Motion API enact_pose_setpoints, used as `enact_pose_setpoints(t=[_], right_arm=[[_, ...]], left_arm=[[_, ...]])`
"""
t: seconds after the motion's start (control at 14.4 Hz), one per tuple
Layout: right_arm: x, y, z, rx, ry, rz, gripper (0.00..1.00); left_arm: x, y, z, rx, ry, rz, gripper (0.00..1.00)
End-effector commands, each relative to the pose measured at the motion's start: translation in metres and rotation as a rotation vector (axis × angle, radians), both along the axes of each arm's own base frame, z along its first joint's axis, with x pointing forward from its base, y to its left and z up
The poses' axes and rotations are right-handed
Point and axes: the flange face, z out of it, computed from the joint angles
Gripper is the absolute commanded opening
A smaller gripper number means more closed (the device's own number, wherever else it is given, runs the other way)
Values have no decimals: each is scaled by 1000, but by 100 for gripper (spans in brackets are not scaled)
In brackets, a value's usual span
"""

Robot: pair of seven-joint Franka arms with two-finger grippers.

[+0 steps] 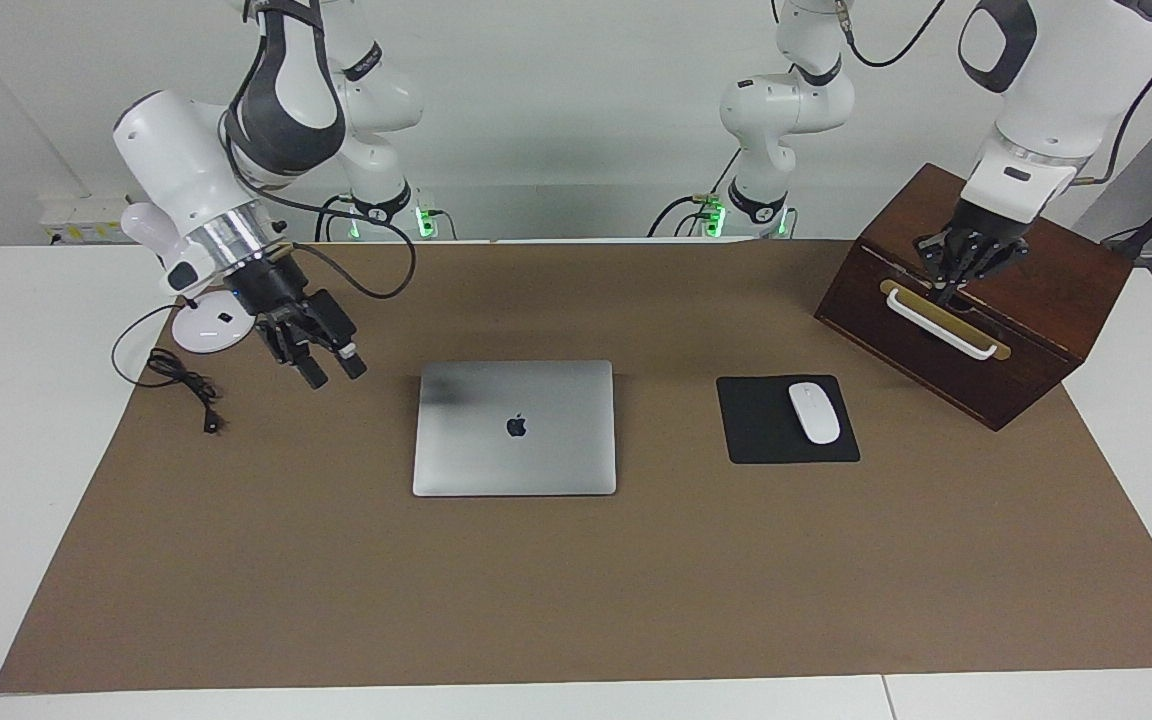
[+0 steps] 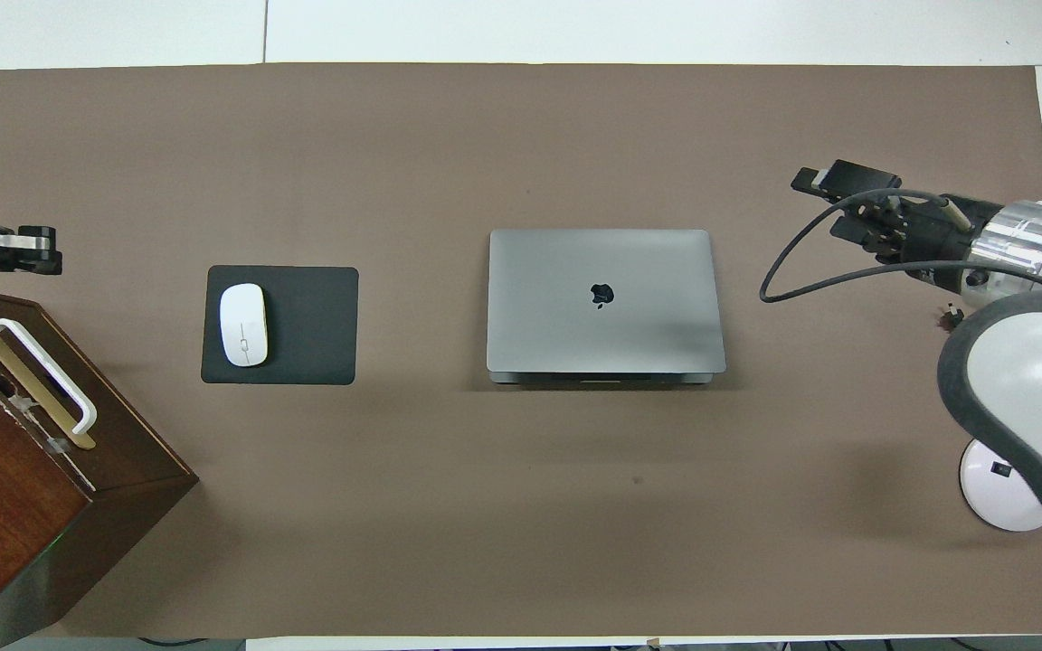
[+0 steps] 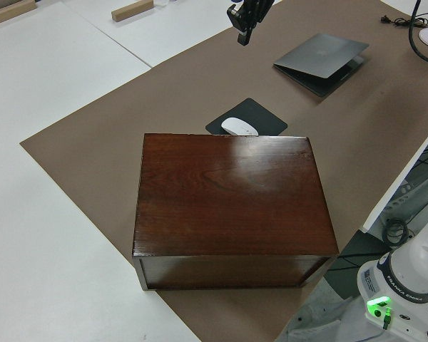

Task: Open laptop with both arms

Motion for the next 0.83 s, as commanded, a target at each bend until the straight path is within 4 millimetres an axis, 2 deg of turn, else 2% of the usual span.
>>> enact_pose_setpoints(t=[0.0,0.28,0.42,0.7,0.77], right_arm=[[-28,7,-10,99,36,-100,97],[-66,18,-36,187,68,-181,97],[-89,30,-55,207,75,-231,97],[-119,48,-87,198,97,-267,97],[-126,58,-96,179,93,-263,97]], left_arm=[[-26,-22,-24,-38,-75,-64,0],[-61,-64,-70,-69,-179,-132,0],[-82,-78,-90,-74,-241,-160,0],[-115,-103,-119,-88,-318,-219,0],[-122,-109,-129,-92,-342,-235,0]])
